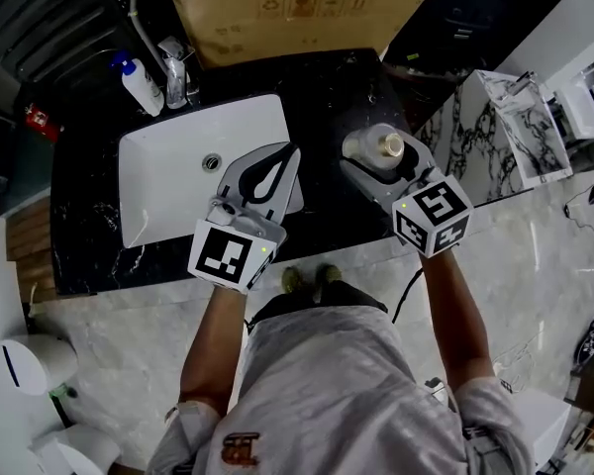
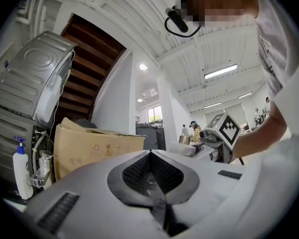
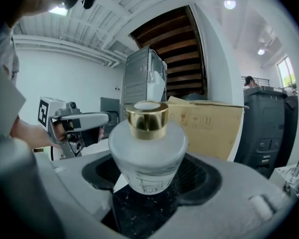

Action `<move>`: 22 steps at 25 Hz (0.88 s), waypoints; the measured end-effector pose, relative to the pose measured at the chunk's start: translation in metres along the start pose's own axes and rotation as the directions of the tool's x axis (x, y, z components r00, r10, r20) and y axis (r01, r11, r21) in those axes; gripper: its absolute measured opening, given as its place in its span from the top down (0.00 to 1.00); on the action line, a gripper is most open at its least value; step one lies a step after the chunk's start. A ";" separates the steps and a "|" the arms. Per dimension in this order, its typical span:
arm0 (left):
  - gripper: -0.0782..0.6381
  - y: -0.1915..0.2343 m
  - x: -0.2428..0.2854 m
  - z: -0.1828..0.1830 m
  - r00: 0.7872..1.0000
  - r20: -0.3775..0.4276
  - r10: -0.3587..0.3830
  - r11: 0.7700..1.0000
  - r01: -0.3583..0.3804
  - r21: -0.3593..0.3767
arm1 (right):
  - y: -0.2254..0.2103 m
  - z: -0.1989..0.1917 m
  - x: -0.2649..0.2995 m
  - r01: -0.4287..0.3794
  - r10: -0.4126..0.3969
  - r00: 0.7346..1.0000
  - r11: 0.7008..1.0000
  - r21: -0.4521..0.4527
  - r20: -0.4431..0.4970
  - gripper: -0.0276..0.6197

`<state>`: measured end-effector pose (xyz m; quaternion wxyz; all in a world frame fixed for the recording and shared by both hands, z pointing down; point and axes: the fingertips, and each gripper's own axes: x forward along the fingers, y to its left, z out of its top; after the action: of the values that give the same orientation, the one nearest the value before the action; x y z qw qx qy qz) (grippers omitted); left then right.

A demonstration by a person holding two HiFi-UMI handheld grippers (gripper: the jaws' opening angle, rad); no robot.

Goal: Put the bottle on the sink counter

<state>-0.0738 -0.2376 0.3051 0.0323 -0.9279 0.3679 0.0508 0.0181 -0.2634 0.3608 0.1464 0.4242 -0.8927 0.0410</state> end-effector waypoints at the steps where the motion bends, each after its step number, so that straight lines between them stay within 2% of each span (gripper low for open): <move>1: 0.89 0.004 0.002 -0.004 1.000 -0.007 0.003 1.000 -0.003 -0.005 | -0.003 -0.004 0.006 0.002 -0.002 1.000 1.000 0.000 -0.015 0.45; 9: 0.89 0.027 0.023 -0.036 0.999 -0.033 0.033 0.999 -0.034 -0.021 | -0.031 -0.052 0.050 -0.006 0.006 0.987 1.000 -0.003 -0.160 0.45; 22: 0.89 0.048 0.042 -0.066 0.994 -0.076 0.079 0.996 -0.083 -0.040 | -0.052 -0.106 0.096 -0.048 0.041 0.950 0.999 -0.015 -0.310 0.45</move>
<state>-0.0718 -0.3079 0.3646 -0.0035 -0.9140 0.4050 0.0252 0.0242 -0.3472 0.4875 0.2882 0.3906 -0.8685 0.1003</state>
